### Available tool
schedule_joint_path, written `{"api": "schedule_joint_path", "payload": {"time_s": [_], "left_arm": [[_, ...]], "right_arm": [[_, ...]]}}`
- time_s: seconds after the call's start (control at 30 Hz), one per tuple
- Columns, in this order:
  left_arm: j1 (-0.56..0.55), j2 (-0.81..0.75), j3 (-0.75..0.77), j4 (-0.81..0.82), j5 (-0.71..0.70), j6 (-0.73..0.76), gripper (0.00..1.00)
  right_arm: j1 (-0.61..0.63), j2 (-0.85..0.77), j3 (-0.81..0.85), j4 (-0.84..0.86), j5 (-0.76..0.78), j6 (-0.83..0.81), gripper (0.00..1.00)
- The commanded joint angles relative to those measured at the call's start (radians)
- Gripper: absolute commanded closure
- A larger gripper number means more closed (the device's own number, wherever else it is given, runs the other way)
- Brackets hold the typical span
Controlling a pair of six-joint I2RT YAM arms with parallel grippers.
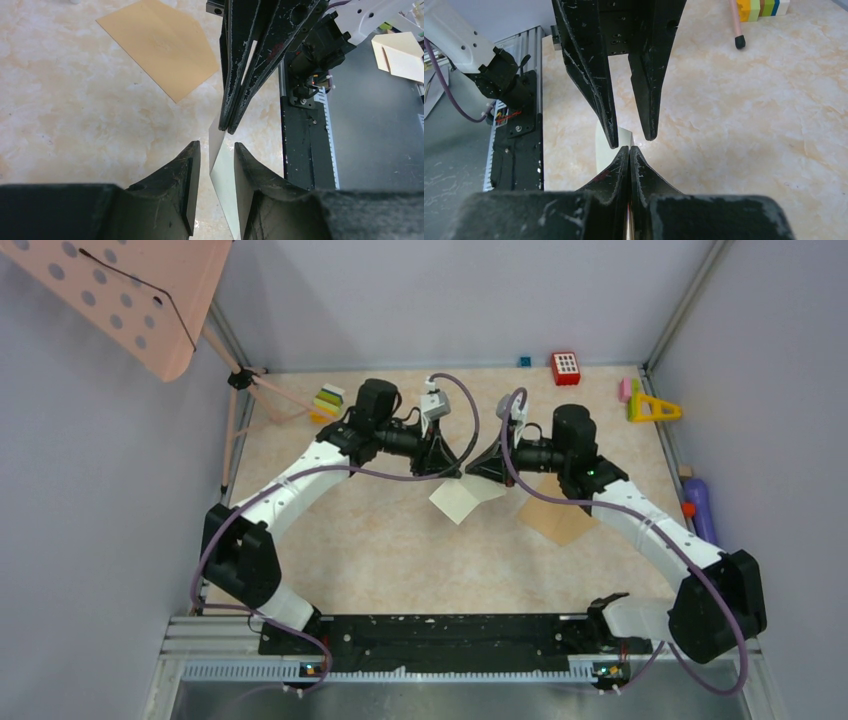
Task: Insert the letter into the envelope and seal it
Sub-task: Fold the letter.
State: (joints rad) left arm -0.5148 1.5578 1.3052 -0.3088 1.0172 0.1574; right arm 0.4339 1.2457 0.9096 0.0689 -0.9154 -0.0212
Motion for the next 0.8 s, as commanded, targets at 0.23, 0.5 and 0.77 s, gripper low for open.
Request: {"api": "schedule_joint_path", "payload": {"time_s": [0.23, 0.5, 0.77], "left_arm": [[-0.010, -0.012, 0.039, -0.125, 0.028, 0.187, 0.54], [-0.011, -0.013, 0.042, -0.162, -0.013, 0.228, 0.63], [-0.011, -0.010, 0.048, -0.162, -0.027, 0.226, 1.00]], "right_arm": [[-0.010, -0.072, 0.022, -0.004, 0.019, -0.023, 1.00], [-0.053, -0.114, 0.015, -0.005, 0.011, -0.026, 1.00], [-0.062, -0.131, 0.011, -0.010, 0.023, -0.042, 1.00]]}}
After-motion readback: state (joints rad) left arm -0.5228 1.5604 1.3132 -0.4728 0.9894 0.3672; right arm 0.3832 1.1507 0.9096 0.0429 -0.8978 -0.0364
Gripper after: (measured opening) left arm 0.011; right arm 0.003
